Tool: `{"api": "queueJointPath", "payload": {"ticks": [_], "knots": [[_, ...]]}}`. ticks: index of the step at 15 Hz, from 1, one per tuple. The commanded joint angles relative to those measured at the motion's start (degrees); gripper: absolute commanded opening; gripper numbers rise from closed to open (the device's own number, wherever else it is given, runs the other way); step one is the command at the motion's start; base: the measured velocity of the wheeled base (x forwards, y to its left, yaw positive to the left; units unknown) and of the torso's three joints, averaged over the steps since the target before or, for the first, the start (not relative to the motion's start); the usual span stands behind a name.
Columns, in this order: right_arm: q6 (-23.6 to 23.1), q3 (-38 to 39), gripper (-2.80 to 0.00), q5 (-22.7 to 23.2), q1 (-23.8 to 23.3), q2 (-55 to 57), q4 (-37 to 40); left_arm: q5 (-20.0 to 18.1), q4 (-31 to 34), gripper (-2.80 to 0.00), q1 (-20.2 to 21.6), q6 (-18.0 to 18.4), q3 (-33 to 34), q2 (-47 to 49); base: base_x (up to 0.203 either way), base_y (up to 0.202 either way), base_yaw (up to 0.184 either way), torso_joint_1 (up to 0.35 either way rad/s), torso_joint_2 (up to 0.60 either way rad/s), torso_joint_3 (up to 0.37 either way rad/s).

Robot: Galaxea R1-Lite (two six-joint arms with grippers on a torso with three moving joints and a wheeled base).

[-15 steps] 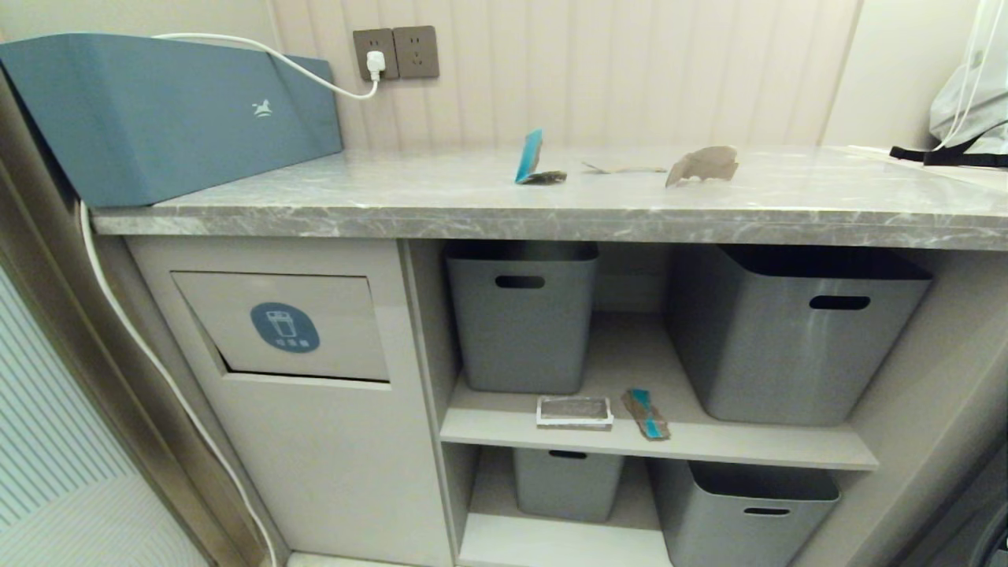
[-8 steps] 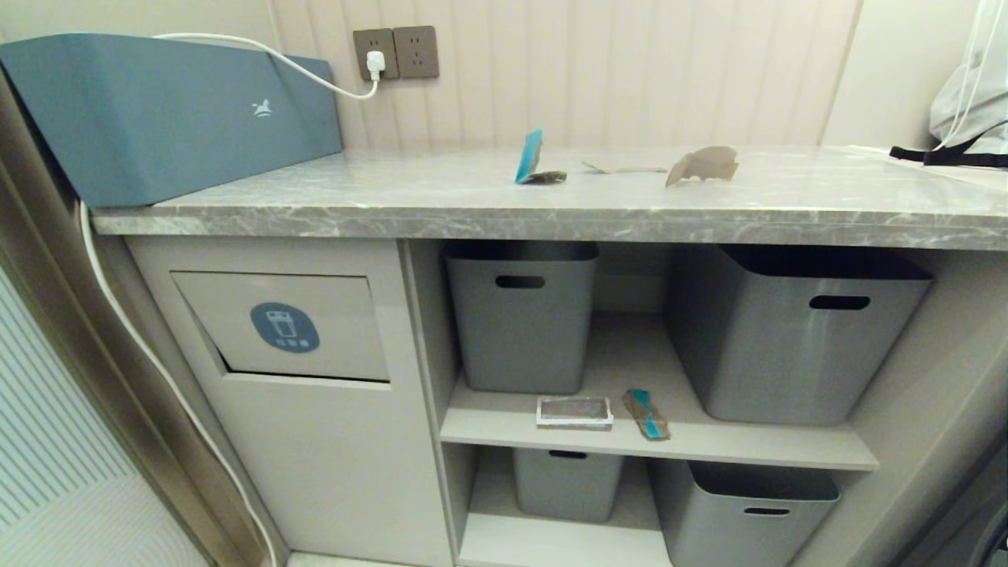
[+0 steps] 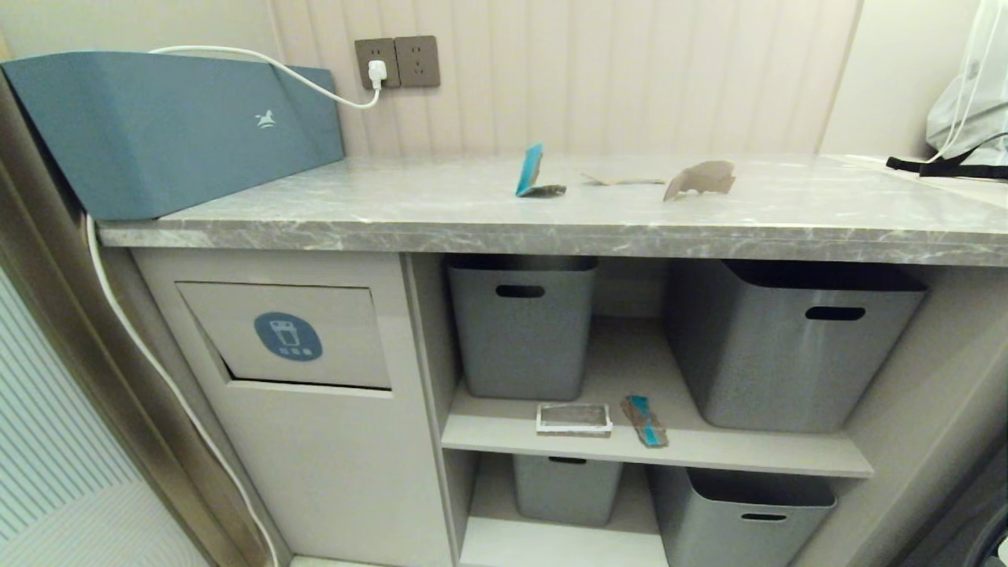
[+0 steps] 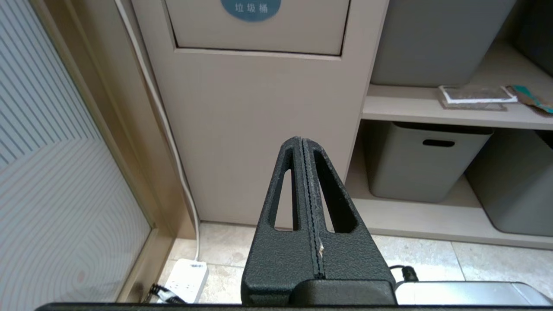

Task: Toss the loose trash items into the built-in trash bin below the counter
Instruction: Pick up the garbage

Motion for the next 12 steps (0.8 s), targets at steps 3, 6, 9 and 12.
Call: {"api": "queueJointPath", "payload": {"ticks": [3, 6, 9, 12], "knots": [[0.1, 0.0, -2.8, 0.0, 0.1, 0.1, 0.1, 0.0, 0.1, -2.8, 0.0, 0.0, 0.1, 0.0, 0.0, 0.0, 0.0, 0.122, -0.37, -0.291], [0.0, 0.0, -2.8, 0.0, 0.0, 0.0, 0.1, 0.0, 0.2, -2.8, 0.0, 0.1, 0.1, 0.0, 0.0, 0.0, 0.0, 0.171, -0.51, -0.294], [0.1, 0.0, -2.8, -0.1, 0.0, 0.0, 0.1, 0.0, 0.2, -2.8, 0.0, 0.2, 0.1, 0.0, 0.0, 0.0, 0.0, 0.181, -0.47, -0.285], [-0.1, 0.0, -2.8, 0.0, 0.0, 0.1, 0.1, 0.0, 0.2, -2.8, 0.0, 0.2, 0.1, 0.0, 0.0, 0.0, 0.0, 0.196, -0.47, -0.285]]}}
